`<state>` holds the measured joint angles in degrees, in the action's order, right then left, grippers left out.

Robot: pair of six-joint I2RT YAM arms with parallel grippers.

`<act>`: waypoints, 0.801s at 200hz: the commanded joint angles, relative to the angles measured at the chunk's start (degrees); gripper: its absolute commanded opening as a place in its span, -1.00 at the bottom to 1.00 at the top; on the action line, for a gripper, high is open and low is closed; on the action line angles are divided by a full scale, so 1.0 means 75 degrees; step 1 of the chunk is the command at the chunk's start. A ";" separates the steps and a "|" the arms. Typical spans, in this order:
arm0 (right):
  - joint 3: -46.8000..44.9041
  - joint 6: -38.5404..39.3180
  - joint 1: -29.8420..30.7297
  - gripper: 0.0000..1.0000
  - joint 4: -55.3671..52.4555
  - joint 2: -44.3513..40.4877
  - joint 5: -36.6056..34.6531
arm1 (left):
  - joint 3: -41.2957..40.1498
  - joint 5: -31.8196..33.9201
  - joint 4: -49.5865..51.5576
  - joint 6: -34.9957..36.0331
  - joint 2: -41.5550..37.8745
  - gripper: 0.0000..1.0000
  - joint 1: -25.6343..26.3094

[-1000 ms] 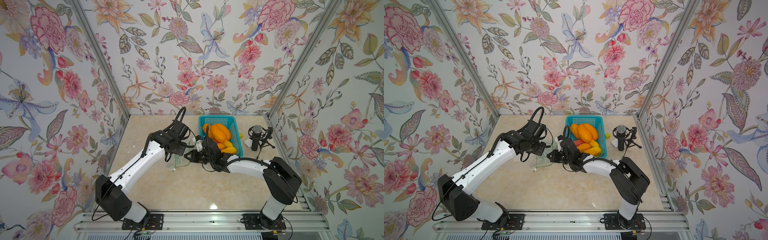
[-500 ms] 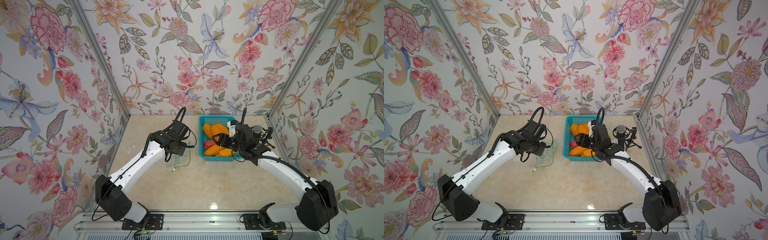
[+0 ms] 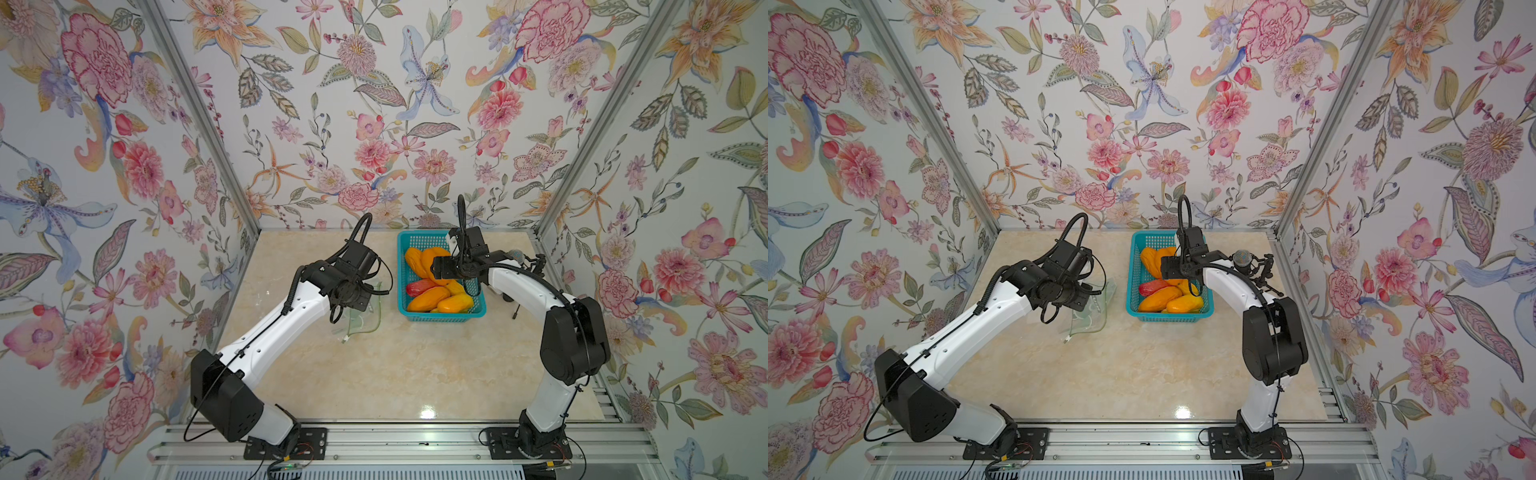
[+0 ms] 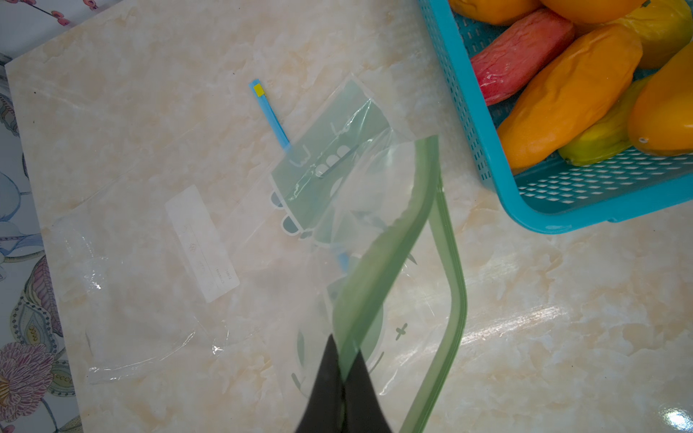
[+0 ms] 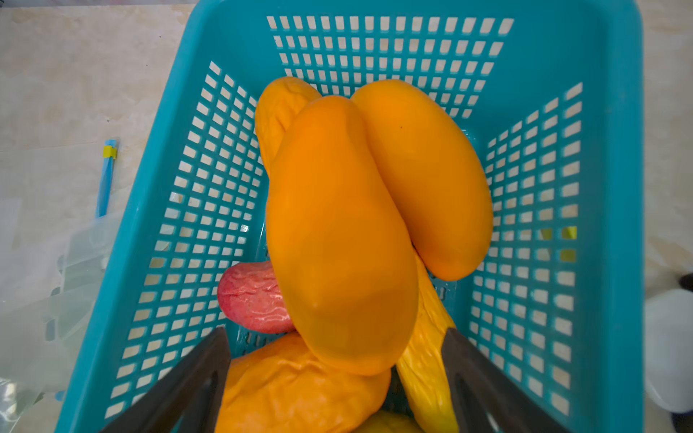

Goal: Place the mango in a zip-top bag and seal the zipper
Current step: Pick up the mango from the basket.

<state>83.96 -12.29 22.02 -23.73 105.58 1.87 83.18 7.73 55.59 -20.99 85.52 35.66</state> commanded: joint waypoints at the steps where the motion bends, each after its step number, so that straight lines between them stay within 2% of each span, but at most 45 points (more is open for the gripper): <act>1: 0.0541 0.0588 -0.0024 0.75 -0.0448 0.0490 -0.0067 | 0.0167 -0.0044 -0.0018 -0.0042 -0.0012 -1.00 0.0015; 32: 0.0597 0.0701 0.0110 0.74 -0.0513 0.0856 0.0196 | 0.0162 -0.0095 -0.0054 -0.0060 -0.0046 -1.00 0.0015; 86: 0.0714 0.0916 0.0238 0.63 -0.0545 0.1155 -0.0050 | 0.0163 -0.0113 -0.0053 -0.0048 -0.0033 -1.00 0.0015; 137: 0.1088 0.1030 0.0275 0.69 -0.0465 0.1666 -0.0330 | 0.0133 -0.0140 -0.0041 -0.0083 -0.0085 -1.00 0.0020; 160: 0.1325 0.1081 0.0347 0.42 -0.0476 0.1743 -0.0390 | 0.0130 -0.0122 -0.0018 -0.0105 -0.0086 -1.00 0.0015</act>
<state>91.09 -5.91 23.81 -26.44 117.58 0.40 83.18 7.20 55.20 -21.02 85.52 35.66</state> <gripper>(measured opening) 0.780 0.051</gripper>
